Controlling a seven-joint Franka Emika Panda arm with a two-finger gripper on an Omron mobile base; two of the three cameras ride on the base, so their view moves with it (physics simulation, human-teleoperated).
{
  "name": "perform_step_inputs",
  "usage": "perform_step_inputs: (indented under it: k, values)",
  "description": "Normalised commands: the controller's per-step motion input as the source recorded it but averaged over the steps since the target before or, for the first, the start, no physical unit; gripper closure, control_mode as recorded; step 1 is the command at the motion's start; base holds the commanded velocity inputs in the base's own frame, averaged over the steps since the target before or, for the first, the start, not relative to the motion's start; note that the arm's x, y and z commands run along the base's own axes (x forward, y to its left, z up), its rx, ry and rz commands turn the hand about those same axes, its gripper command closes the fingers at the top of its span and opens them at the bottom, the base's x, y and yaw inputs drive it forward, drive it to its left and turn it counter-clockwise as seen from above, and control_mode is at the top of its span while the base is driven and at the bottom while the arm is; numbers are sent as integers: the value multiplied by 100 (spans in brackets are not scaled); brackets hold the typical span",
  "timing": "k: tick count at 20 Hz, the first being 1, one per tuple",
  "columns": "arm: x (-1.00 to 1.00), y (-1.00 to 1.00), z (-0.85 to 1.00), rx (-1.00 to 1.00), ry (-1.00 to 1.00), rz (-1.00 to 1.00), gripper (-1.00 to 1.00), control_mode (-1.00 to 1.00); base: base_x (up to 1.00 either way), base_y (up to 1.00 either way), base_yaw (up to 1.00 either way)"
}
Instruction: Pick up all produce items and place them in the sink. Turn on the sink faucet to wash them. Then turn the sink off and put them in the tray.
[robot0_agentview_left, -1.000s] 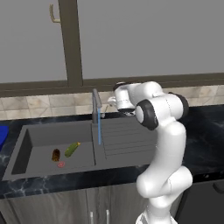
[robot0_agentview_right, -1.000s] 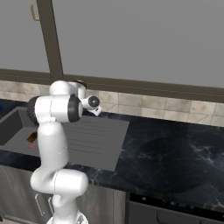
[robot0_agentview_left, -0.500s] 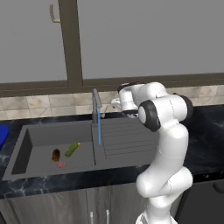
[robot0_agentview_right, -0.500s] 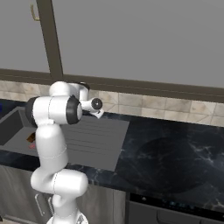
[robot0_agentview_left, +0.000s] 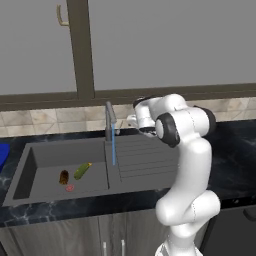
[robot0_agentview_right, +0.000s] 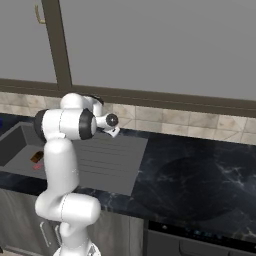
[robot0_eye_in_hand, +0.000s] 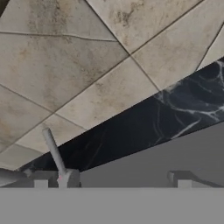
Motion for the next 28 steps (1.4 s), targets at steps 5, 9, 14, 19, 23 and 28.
perform_step_inputs:
  k: [5, 9, 14, 19, 23, 28]
  values:
    - [24, 11, -31, 0, 0, 0, -100, -100, 0, 0, 0]
    - [29, 27, -36, 0, 0, 0, -100, -100, 0, 0, 0]
    - [37, 26, -28, 0, 0, 0, -100, -100, 0, 0, 0]
    - [46, 20, -16, 0, 0, 0, -100, -100, 0, 0, 0]
    - [53, 26, -12, 0, 0, 0, -100, -100, 0, 0, 0]
    - [43, 29, -5, 0, 0, 0, -100, -100, 0, 0, 0]
